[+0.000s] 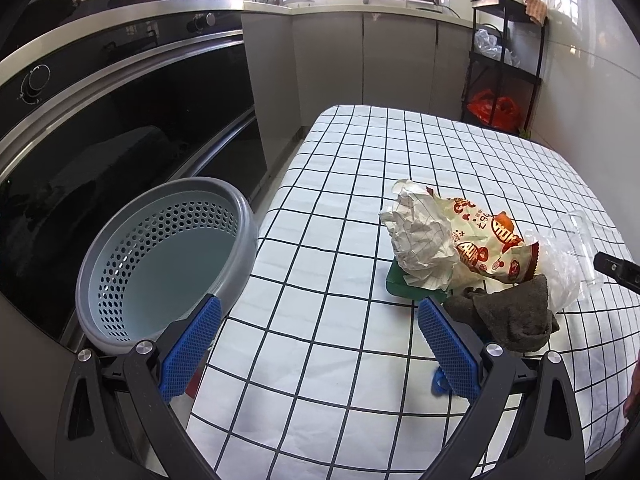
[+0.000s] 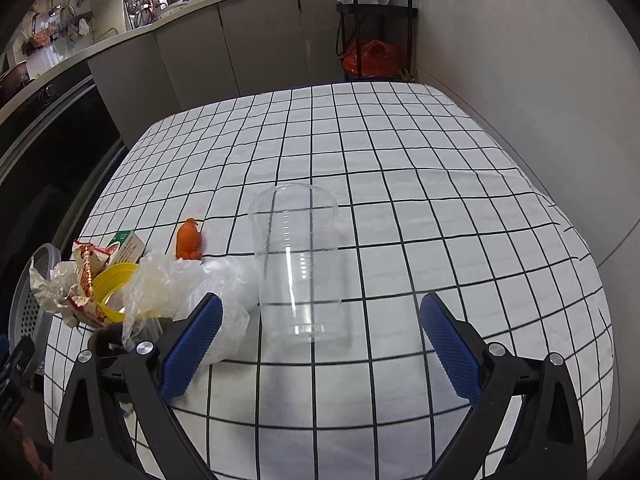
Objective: Collect trash
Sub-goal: 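Reach the right tool to the clear plastic cup and close on it, then grasp the crumpled white paper with the left tool while the right tool holds the cup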
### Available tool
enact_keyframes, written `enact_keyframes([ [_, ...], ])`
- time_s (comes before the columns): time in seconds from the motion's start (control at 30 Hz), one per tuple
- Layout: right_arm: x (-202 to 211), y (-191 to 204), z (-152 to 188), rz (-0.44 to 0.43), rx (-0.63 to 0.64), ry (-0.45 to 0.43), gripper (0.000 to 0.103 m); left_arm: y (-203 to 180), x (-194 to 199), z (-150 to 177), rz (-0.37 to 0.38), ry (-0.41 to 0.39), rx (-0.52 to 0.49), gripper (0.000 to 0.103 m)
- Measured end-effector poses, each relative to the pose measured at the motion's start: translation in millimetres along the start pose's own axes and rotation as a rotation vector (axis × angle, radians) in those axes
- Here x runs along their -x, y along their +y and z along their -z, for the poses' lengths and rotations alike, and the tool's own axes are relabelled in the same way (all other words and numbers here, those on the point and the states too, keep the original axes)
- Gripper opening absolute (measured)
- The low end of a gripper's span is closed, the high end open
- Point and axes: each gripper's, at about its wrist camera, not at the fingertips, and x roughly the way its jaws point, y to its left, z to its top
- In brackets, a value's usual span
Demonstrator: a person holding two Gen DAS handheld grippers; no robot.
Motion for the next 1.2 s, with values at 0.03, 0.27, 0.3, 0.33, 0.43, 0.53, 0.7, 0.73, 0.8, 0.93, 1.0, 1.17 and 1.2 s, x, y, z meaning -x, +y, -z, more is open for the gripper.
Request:
enact_keyframes([
  [0.03,-6,0,-3,0.002,0.005,0.012,0.095,0,0,0,0.003,0.000,-0.001,0.097],
  [0.27,-42,0,-18,-0.009,0.004,0.081,0.095,0,-4,1,0.004,0.006,-0.006,0.097],
  [0.3,-46,-1,-19,-0.011,0.003,0.092,0.095,0,-5,1,0.005,0.007,-0.006,0.097],
  [0.33,-50,-2,-20,-0.011,0.005,0.102,0.094,0,-5,1,0.005,0.008,-0.006,0.097],
  [0.43,-56,-4,-20,-0.020,-0.001,0.116,0.094,0,-5,0,0.005,0.007,-0.007,0.097],
  [0.53,-58,-2,-20,-0.022,0.007,0.119,0.093,-1,-5,0,0.008,0.008,-0.007,0.097],
  [0.7,-64,5,-19,-0.038,0.028,0.170,0.051,-5,-3,1,0.006,0.003,-0.020,0.097],
  [0.73,-63,5,-18,-0.042,0.029,0.166,0.051,-5,-3,1,0.005,0.001,-0.020,0.097],
  [0.8,-60,5,-16,-0.049,0.029,0.161,0.049,-4,-2,1,0.004,-0.002,-0.020,0.097],
  [0.93,-45,5,-16,-0.062,0.021,0.109,0.047,-2,0,1,0.010,-0.010,-0.013,0.097],
  [1.0,-36,3,-17,-0.068,0.013,0.081,0.047,-1,1,1,0.016,-0.013,-0.011,0.097],
  [1.17,-7,-2,-12,-0.093,-0.016,0.031,0.047,0,3,-1,0.030,-0.021,-0.007,0.097],
  [1.2,0,-2,-10,-0.094,-0.017,0.017,0.047,0,4,-2,0.036,-0.015,-0.006,0.097],
])
